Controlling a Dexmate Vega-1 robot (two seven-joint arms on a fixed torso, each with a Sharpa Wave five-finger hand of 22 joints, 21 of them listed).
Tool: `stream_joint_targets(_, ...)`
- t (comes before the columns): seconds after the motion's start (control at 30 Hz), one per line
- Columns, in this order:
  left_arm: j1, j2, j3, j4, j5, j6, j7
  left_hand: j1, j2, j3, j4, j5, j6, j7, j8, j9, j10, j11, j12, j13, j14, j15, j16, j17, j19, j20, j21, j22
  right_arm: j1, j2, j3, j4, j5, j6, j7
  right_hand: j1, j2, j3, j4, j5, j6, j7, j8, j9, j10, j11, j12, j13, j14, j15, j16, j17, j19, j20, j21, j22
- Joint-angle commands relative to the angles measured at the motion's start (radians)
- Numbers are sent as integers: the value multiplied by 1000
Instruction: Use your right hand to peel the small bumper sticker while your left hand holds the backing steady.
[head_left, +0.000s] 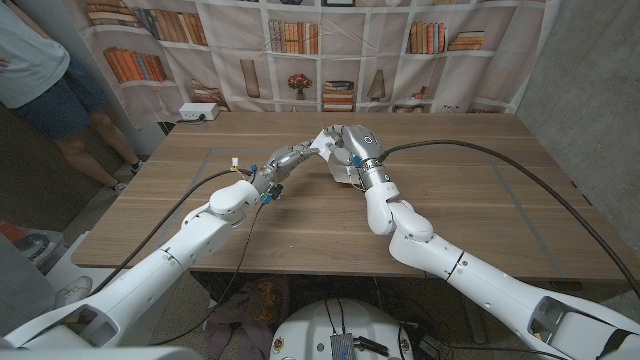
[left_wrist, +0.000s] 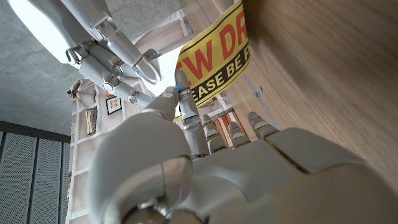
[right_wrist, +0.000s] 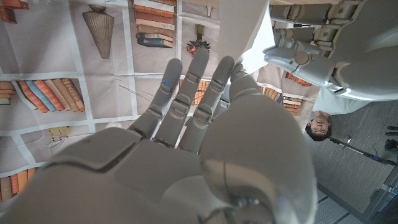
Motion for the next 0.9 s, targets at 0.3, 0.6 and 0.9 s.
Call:
stream_joint_targets(0.3,15,-7,-11,9,2,-28,21,1,-5,16,4,-2,6,-2,7,9,6,-7,-7,1,3,-23,-4,2,2,-8,3,3,5,5,8,2,14,-10,0,7,-9,-3,-7,5,5,0,-2,2,8,-4,-2,4,7,-116,-9,3,-3,-142,19,1)
stream_joint_targets(0.6,24,-8,-15,6,4,-38,30,0,-7,22,5,-4,9,-2,9,12,7,-6,-10,1,4,-22,-5,1,2,-9,3,3,4,6,16,2,26,-27,1,9,-11,-4,-8,5,6,2,-2,2,10,-4,-4,2,9,-116,-12,2,-1,-141,25,0)
stream_joint_targets(0.9,34,-10,-21,4,9,-48,44,-1,-9,27,5,-5,11,2,11,15,8,-11,-13,1,5,-23,-6,0,2,-9,3,3,3,8,24,-2,36,-41,-7,10,-13,-4,-9,6,6,4,-3,2,14,-4,-4,1,12,-116,-14,1,-1,-140,30,-1)
